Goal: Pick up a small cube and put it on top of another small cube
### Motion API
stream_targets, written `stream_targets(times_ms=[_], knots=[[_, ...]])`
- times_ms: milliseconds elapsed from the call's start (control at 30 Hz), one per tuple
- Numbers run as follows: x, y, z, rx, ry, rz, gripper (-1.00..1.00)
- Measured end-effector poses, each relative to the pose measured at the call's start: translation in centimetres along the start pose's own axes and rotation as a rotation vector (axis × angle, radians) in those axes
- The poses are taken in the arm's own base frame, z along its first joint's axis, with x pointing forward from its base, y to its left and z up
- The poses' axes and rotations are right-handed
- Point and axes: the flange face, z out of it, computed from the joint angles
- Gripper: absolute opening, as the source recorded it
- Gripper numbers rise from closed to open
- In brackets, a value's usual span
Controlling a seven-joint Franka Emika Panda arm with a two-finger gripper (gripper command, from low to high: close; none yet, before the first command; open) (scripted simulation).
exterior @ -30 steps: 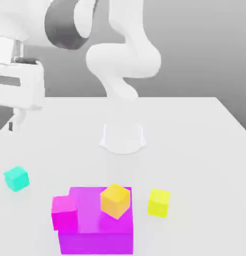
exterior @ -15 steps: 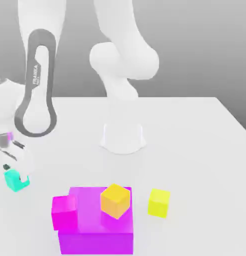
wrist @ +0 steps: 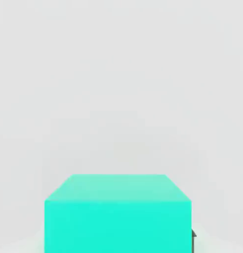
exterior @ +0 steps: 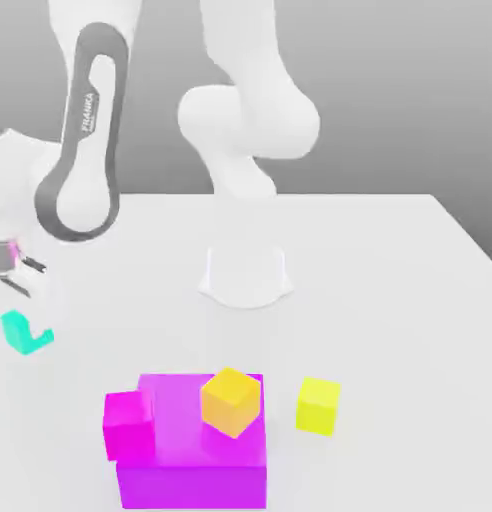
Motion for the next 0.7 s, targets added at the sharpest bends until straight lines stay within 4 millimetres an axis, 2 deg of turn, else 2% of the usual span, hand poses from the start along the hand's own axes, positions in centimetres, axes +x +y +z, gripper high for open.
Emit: stream_targets(times_ms=[67, 167, 300, 400, 433, 467, 567, 600, 700], knots=[[-3.3, -4.7, -1.5, 0.005, -0.007, -0.083, -1.00], [-8.3, -9.8, -3.7, 0.007, -0.014, -0.174, -1.00], [-15.0, -14.4, -6.9, 0.001, -0.013, -0.262, -1.00], [-21.2, -16.9, -9.3, -0.008, -0.002, -0.343, -1.00], [-22.8, -17.4, -9.5, -0.011, 0.002, -0.364, -1.00], [-23.6, -17.6, -8.9, -0.013, 0.005, -0.375, -1.00], [-24.3, -17.8, -5.4, -0.014, 0.008, -0.384, -1.00], [-24.4, -17.7, -4.4, -0.015, 0.009, -0.386, 1.00], [-24.4, -17.7, -4.4, -0.015, 0.009, -0.386, 1.00]])
